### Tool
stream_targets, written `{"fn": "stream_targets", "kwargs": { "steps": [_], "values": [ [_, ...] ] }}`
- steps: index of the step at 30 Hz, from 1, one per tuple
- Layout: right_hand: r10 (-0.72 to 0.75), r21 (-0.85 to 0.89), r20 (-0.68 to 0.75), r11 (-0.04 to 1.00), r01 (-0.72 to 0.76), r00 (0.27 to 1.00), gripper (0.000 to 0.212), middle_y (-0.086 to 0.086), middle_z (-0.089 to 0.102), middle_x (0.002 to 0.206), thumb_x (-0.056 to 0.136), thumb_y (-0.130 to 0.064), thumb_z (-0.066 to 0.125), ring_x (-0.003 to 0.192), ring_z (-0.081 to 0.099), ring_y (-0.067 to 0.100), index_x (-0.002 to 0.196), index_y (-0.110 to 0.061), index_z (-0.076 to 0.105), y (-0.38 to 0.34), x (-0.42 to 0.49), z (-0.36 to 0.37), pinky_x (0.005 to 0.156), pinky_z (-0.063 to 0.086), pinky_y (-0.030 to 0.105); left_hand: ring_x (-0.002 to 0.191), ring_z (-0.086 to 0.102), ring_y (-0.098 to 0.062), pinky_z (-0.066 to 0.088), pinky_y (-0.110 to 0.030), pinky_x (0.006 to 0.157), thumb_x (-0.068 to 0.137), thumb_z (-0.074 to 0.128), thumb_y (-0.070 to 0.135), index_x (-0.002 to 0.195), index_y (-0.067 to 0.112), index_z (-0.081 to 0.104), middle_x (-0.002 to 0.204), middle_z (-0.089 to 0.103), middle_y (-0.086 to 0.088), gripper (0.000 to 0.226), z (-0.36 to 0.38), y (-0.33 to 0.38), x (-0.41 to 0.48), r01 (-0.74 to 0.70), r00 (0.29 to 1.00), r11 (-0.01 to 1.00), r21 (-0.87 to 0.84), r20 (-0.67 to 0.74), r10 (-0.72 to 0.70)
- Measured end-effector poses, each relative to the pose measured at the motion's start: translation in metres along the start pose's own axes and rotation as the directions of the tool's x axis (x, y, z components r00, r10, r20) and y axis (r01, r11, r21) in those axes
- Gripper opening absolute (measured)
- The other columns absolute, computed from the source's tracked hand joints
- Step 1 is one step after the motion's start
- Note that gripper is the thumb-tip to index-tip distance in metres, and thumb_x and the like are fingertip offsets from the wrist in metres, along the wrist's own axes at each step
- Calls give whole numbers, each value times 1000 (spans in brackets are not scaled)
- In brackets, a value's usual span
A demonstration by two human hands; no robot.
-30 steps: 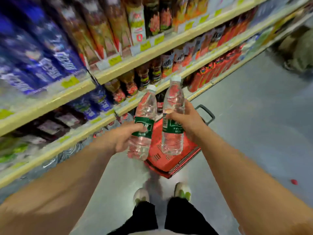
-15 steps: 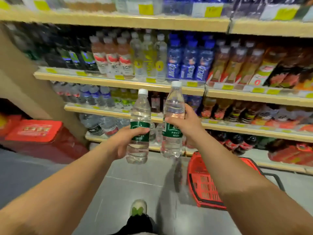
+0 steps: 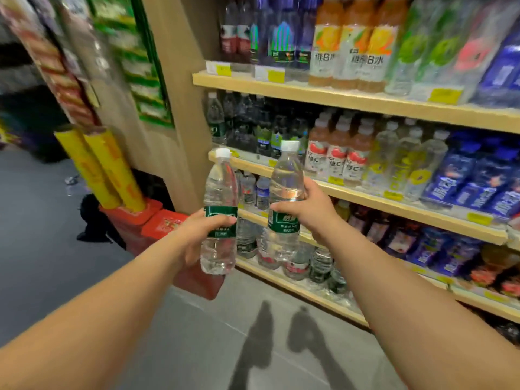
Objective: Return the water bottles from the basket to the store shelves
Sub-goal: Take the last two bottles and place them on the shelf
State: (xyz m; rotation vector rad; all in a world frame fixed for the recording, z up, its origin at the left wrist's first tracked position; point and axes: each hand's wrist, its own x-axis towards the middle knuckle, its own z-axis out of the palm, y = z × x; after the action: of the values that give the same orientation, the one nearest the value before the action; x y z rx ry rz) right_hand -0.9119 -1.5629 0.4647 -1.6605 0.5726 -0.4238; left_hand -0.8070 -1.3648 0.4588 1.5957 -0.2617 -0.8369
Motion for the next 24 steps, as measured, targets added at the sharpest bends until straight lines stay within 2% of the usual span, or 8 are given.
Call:
{"fn": "stream_targets", "kwargs": {
  "steps": [2, 4, 7, 10, 14, 18, 21, 24],
  "values": [
    [4, 43, -34, 999, -3, 999, 93, 0, 66, 115, 36, -35, 92, 103, 63, 22, 120, -25, 51, -11, 20, 34, 94, 51, 49, 93, 65, -31, 48, -51, 93, 82, 70, 10, 101, 18, 64, 94, 71, -10, 21, -34, 8, 20, -32, 999, 999, 3, 9, 32],
    [-10, 54, -46, 998, 12, 999, 95, -1, 64, 117, 35, -36, 92, 105, 62, 21, 120, -28, 49, -19, 36, 61, 94, 51, 48, 96, 65, -34, 50, -51, 92, 82, 69, 9, 102, 18, 63, 99, 70, -13, 23, -64, 17, 39, -33, 999, 999, -3, 21, 33],
    [-39, 58, -73, 997, 43, 997, 76, -2, 62, 116, 57, -15, 88, 104, 60, 19, 119, -30, 47, -26, 65, 89, 94, 50, 47, 98, 65, -33, 52, -46, 87, 71, 78, 14, 102, 21, 62, 96, 71, -10, 34, -98, 30, 73, -35, 999, 999, 0, 29, 35],
    [-78, 28, -92, 996, 81, 993, 78, -2, 59, 120, 60, -12, 88, 109, 58, 21, 121, -32, 44, -30, 102, 107, 97, 48, 46, 106, 64, -33, 47, -51, 98, 52, 83, 26, 105, 24, 64, 101, 72, -8, 56, -118, 42, 111, -57, 998, 998, 10, 37, 57],
    [-136, -11, -109, 991, 135, 985, 87, -12, 55, 113, 63, -8, 86, 101, 56, 7, 132, -27, 37, -31, 170, 127, 86, 46, 24, 100, 66, -26, 53, -43, 85, 63, 84, 13, 110, 21, 58, 109, 69, -9, 55, -137, 60, 179, -50, 999, 998, -37, -4, 50],
    [-215, -114, -137, 973, 200, 967, 82, -10, 55, 114, 64, -12, 86, 106, 55, 10, 129, -26, 38, -28, 246, 145, 85, 45, 25, 101, 68, -28, 52, -53, 90, 59, 87, 13, 110, 28, 59, 114, 69, -7, 60, -152, 76, 251, -72, 997, 997, -25, -38, 71],
    [-248, -165, -180, 961, 220, 952, 80, -14, 54, 110, 68, -15, 84, 104, 55, 7, 132, -25, 37, -24, 293, 155, 84, 43, 23, 102, 67, -22, 52, -45, 94, 63, 86, 10, 111, 28, 59, 114, 69, -4, 58, -156, 83, 295, -97, 993, 995, -26, -71, 95],
    [-286, -219, -257, 948, 233, 923, 85, -7, 53, 128, 69, -25, 83, 114, 52, 9, 138, -24, 33, -22, 331, 162, 89, 41, 22, 103, 66, -20, 52, -44, 95, 59, 89, 12, 108, 30, 59, 114, 69, -2, 61, -160, 86, 333, -98, 993, 995, -29, -66, 96]
  ]
}}
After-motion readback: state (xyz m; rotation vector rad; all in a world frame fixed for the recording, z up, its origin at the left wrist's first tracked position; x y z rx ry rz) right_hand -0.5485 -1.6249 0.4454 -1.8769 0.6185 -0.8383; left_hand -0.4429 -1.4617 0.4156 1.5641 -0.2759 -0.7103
